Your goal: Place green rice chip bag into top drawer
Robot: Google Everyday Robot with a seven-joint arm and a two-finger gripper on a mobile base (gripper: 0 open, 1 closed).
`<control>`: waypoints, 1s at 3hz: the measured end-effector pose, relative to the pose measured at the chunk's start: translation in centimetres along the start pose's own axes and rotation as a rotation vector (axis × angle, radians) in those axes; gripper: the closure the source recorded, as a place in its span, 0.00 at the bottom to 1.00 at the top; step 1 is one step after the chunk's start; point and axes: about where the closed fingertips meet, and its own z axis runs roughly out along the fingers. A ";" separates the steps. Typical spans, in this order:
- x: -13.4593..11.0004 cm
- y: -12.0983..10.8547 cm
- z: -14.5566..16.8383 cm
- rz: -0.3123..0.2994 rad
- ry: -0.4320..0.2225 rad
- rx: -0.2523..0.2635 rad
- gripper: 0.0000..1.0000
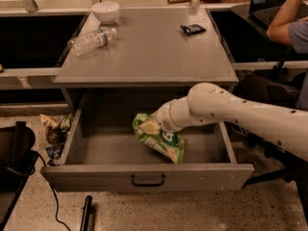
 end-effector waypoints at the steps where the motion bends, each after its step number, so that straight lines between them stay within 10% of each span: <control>1: 2.2 -1.7 0.7 0.066 -0.019 0.026 0.57; 3: 4.5 -2.7 0.0 0.136 -0.079 0.055 0.11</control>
Offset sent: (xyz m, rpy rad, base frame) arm 0.0159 -0.0501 -0.0451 0.1004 0.0317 -0.1685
